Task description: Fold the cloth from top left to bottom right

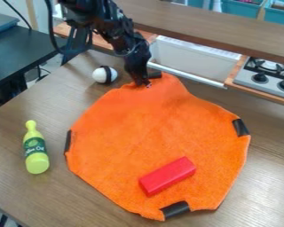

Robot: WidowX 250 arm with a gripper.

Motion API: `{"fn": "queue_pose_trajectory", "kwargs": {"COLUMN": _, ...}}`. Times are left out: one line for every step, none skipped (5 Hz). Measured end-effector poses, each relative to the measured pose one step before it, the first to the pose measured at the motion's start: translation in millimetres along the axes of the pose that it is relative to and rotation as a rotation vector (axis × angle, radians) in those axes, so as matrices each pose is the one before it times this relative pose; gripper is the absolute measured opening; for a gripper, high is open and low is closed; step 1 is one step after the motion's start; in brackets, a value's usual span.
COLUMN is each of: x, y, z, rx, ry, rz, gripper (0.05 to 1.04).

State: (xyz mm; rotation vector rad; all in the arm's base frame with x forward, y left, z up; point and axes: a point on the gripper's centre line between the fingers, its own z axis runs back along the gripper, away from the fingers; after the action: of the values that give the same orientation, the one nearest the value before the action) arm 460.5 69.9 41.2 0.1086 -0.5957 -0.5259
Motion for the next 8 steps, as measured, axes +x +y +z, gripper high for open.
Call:
{"fn": "queue_pose_trajectory", "kwargs": {"x": 5.49, "y": -26.46, "z": 17.42, "rx": -0.0290, "ry": -0.0555, "rz": -0.0597, "gripper": 0.050}}
{"fn": "queue_pose_trajectory", "kwargs": {"x": -5.53, "y": -20.35, "z": 11.23, "rx": -0.0220, "ry": -0.0176, "rz": -0.0280, "gripper": 0.050}}
{"fn": "queue_pose_trajectory", "kwargs": {"x": -3.12, "y": -28.45, "z": 15.94, "rx": -0.0326, "ry": -0.0293, "rz": -0.0540, "gripper": 0.050}}
{"fn": "queue_pose_trajectory", "kwargs": {"x": -1.41, "y": -21.57, "z": 16.89, "rx": -0.0168, "ry": -0.0325, "rz": -0.0358, "gripper": 0.050}}
{"fn": "queue_pose_trajectory", "kwargs": {"x": 4.07, "y": -21.67, "z": 14.06, "rx": -0.0125, "ry": -0.0306, "rz": -0.0352, "gripper": 0.050}}
{"fn": "queue_pose_trajectory", "kwargs": {"x": 4.29, "y": -16.42, "z": 5.74, "rx": -0.0023, "ry": -0.0130, "rz": -0.0245, "gripper": 0.050}}
{"fn": "queue_pose_trajectory", "kwargs": {"x": 6.95, "y": -17.66, "z": 3.74, "rx": -0.0057, "ry": -0.0125, "rz": -0.0341, "gripper": 0.050}}
{"fn": "queue_pose_trajectory", "kwargs": {"x": 5.36, "y": -20.06, "z": -0.59, "rx": 0.0010, "ry": -0.0013, "rz": -0.0111, "gripper": 0.050}}
